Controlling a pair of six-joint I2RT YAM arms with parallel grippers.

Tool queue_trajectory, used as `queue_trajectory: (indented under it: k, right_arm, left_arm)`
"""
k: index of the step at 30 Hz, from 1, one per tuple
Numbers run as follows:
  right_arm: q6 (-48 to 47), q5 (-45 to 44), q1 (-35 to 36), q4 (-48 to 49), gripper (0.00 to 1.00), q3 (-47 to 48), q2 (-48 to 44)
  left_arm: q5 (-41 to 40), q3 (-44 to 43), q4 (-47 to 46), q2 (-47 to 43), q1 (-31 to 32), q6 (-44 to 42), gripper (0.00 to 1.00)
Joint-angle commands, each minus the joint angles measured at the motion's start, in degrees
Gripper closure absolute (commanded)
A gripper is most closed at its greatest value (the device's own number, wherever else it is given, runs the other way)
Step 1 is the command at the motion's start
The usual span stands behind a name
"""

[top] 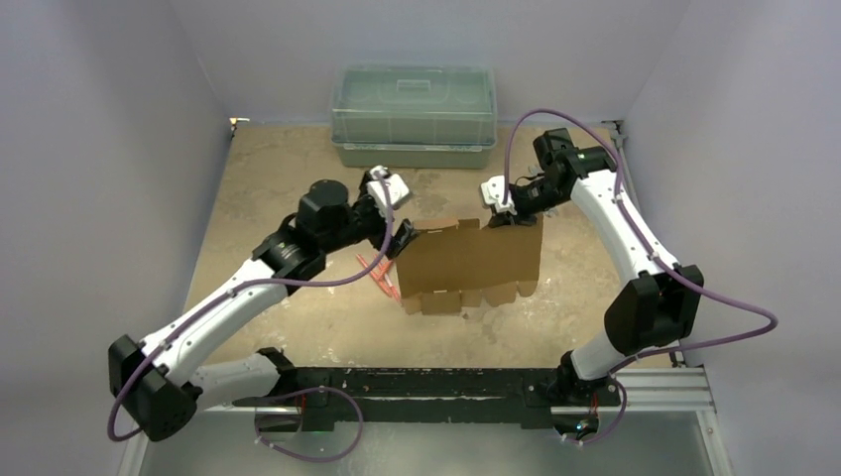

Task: Fold the paper box

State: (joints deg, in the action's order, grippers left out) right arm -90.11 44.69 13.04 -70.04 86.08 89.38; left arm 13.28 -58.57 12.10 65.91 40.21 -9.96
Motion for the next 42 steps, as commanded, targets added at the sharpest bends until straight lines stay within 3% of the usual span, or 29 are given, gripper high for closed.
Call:
queue_trajectory:
  k: [1, 6, 12, 16, 22, 29, 33, 38, 42]
  right_arm:
    - [4.34, 4.81, 0.01, 2.90, 1.00, -1.32, -2.84]
    - [20.07, 7.07, -0.48, 16.37, 1.00, -9.11, -8.79]
    - [25.40, 8.93, -2.90, 19.00, 1.00, -13.58, -11.74]
    - [25.09, 13.66, -8.51, 17.58, 1.00, -15.52, -14.53]
    - [26.52, 15.07, -10.40, 17.57, 1.00, -18.48, -18.42]
    - [29.02, 14.33, -10.49, 17.94, 1.00, -18.23, -20.26]
    - [29.62, 13.16, -10.53, 16.86, 1.00, -17.02, -20.95]
    - [28.84, 12.60, -10.52, 14.20, 1.00, -14.61, -21.40]
    - [28.93, 13.33, -10.49, 13.23, 1.00, -13.27, -21.49]
  left_arm:
    - [0.39, 6.39, -7.62, -7.56, -3.48, 8.55, 0.19]
    - [-2.05, 19.03, -14.10, -17.16, -3.72, 19.43, 0.19]
    - [-9.21, 34.33, -27.21, -25.35, -3.65, 30.12, 0.15]
    - [-15.49, 36.83, -32.73, -23.38, -3.67, 30.69, 0.13]
    - [-15.14, 39.43, -48.79, -13.87, -5.01, 31.65, 0.13]
    - [6.44, 36.39, -69.17, 3.77, -14.93, 40.78, 0.13]
    - [19.63, 32.93, -83.10, 13.52, -21.20, 48.83, 0.01]
    - [33.18, 26.97, -90.71, 22.38, -22.28, 48.71, 0.01]
    - [37.51, 26.83, -97.85, 25.90, -22.35, 51.31, 0.02]
